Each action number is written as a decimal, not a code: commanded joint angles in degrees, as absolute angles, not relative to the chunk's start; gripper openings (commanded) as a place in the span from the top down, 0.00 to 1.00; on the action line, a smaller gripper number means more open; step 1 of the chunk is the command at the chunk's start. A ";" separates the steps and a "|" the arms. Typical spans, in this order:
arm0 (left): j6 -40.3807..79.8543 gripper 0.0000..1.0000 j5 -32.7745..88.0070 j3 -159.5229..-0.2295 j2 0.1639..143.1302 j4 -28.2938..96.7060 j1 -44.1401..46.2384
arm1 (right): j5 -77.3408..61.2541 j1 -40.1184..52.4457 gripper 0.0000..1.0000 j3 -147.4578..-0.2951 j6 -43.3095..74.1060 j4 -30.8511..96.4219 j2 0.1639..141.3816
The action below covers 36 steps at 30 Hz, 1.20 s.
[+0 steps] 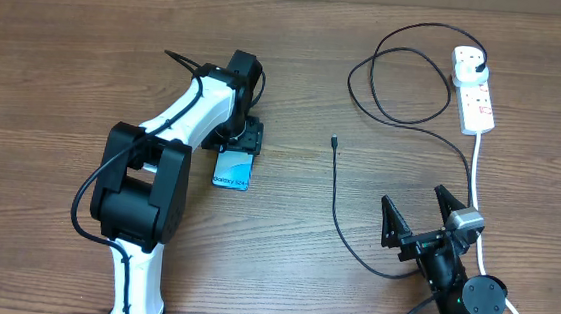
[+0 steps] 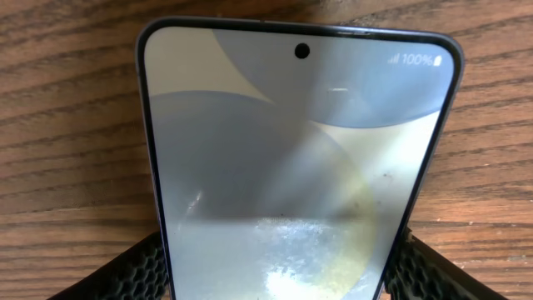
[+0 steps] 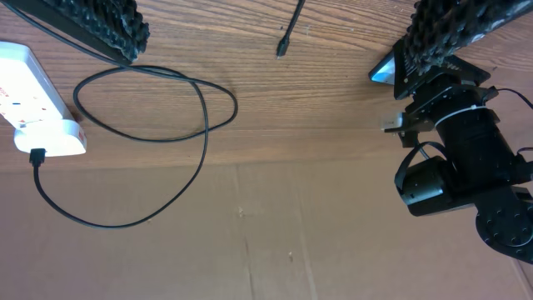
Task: Plug charger to phone and switch on socket
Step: 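Close the left gripper on the phone's top edge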
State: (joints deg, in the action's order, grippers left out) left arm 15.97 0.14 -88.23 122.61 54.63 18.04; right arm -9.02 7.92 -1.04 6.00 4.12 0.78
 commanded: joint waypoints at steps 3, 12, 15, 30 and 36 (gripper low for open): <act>15.18 0.36 -0.71 -88.95 124.38 54.52 18.39 | -9.06 8.12 0.00 -0.45 5.91 3.79 0.16; 15.18 0.43 -0.67 -92.73 124.38 57.56 18.35 | -9.06 8.12 0.00 -0.45 5.91 3.79 0.16; 15.18 0.43 -0.69 -95.31 124.38 59.66 18.35 | -9.06 8.12 0.00 -0.45 5.91 3.79 0.16; 15.18 0.55 -0.69 -103.26 124.38 66.94 18.35 | -9.06 8.12 0.00 -0.45 5.91 3.79 0.16; 15.20 0.76 -0.67 -103.26 124.38 67.02 18.35 | -9.06 8.12 0.00 -0.45 5.91 3.79 0.16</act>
